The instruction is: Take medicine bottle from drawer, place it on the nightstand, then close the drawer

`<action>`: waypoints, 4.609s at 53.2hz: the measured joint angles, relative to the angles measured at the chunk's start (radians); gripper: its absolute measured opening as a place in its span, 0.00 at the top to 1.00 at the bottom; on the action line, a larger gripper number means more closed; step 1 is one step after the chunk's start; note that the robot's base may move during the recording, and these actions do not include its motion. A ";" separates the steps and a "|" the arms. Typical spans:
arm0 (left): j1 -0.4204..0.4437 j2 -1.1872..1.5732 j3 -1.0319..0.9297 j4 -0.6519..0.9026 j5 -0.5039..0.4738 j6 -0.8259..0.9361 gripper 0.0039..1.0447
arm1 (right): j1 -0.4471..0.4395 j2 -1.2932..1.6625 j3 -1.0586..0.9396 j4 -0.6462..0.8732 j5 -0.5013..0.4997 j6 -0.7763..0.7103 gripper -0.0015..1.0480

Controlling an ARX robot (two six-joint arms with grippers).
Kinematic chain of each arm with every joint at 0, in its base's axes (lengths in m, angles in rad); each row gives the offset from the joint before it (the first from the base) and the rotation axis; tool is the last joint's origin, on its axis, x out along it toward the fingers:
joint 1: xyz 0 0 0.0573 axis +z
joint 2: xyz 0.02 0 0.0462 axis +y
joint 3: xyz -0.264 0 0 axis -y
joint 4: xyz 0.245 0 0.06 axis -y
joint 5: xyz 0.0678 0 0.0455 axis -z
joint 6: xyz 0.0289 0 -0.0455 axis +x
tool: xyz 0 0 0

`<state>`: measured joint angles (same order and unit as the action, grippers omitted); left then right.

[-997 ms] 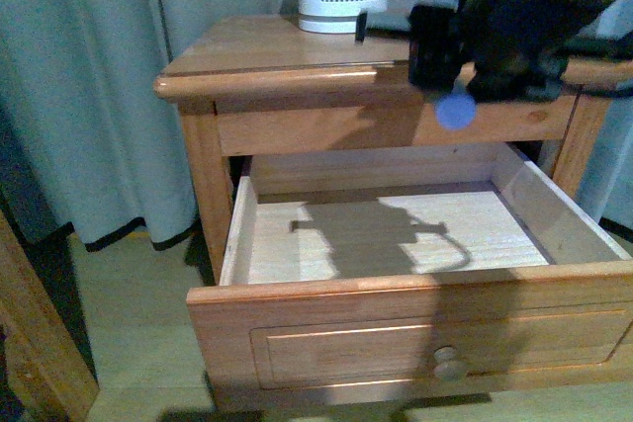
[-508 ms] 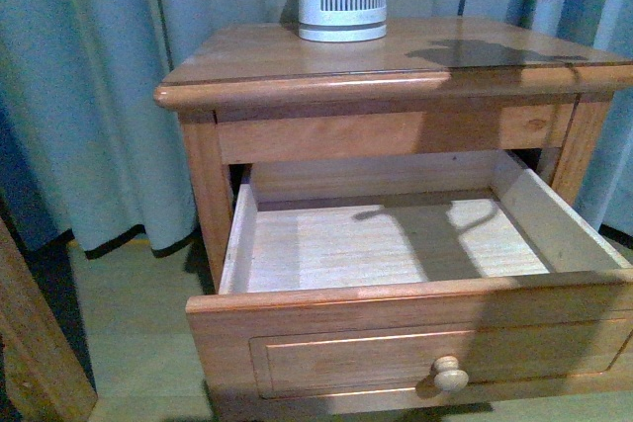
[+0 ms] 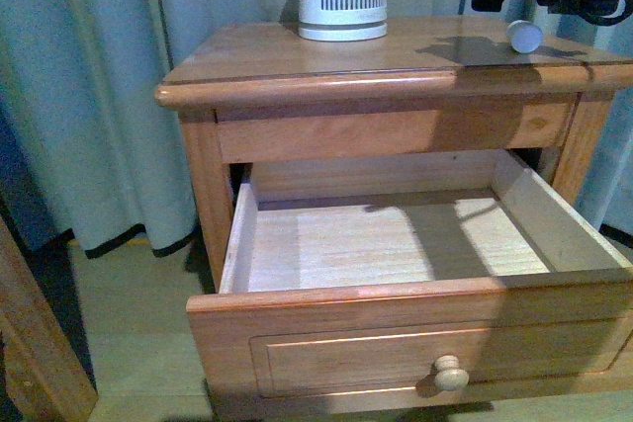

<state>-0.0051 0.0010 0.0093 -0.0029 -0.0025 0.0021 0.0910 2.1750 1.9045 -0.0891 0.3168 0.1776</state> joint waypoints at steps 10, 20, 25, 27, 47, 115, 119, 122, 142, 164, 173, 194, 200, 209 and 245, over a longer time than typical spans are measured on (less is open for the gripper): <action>0.000 0.000 0.000 0.000 0.000 0.000 0.06 | 0.016 -0.164 -0.166 0.092 -0.016 -0.009 0.07; 0.000 0.000 0.000 0.000 0.000 0.000 0.06 | 0.038 -0.529 -0.507 0.167 0.012 -0.002 0.07; 0.000 0.000 0.000 0.000 0.000 0.000 0.06 | 0.052 -0.753 -0.755 0.223 -0.008 0.011 0.07; 0.000 0.000 0.000 0.000 0.000 0.000 0.06 | 0.056 -0.817 -0.834 0.235 -0.012 0.015 0.07; 0.000 0.000 0.000 0.000 0.000 0.000 0.06 | 0.142 -1.315 -1.530 0.171 -0.016 0.103 0.07; 0.000 0.000 0.000 0.000 0.000 0.000 0.06 | 0.018 0.093 -0.762 0.845 -0.162 0.005 0.07; 0.000 0.000 0.000 0.000 0.000 0.000 0.06 | 0.018 0.096 -0.756 0.844 -0.167 0.004 0.07; 0.000 0.000 0.000 0.000 0.000 0.000 0.06 | 0.018 0.095 -0.756 0.843 -0.168 0.006 0.07; 0.000 0.000 0.000 0.000 0.000 0.000 0.06 | 0.037 -0.344 -1.138 0.780 -0.098 0.060 0.07; 0.000 0.000 0.000 0.000 0.000 0.000 0.06 | 0.064 -1.266 -1.647 0.581 0.175 -0.053 0.07; 0.000 0.000 0.000 0.000 0.000 0.000 0.06 | 0.131 -1.679 -1.784 0.338 0.277 -0.122 0.07; 0.000 0.000 0.000 0.000 0.000 0.000 0.06 | 0.168 -2.058 -1.851 0.042 0.277 -0.183 0.07; 0.000 0.000 0.000 0.000 0.000 0.000 0.06 | 0.148 -2.074 -1.856 0.051 0.220 -0.182 0.09; 0.000 0.000 0.000 0.000 0.000 0.000 0.06 | -0.075 -2.168 -1.890 0.087 -0.273 -0.178 0.34; 0.000 0.000 0.000 0.000 0.000 0.000 0.06 | -0.087 -2.169 -1.890 0.087 -0.314 -0.178 0.97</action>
<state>-0.0051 0.0010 0.0097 -0.0029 -0.0021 0.0021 0.0040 0.0059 0.0143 -0.0025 0.0029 -0.0002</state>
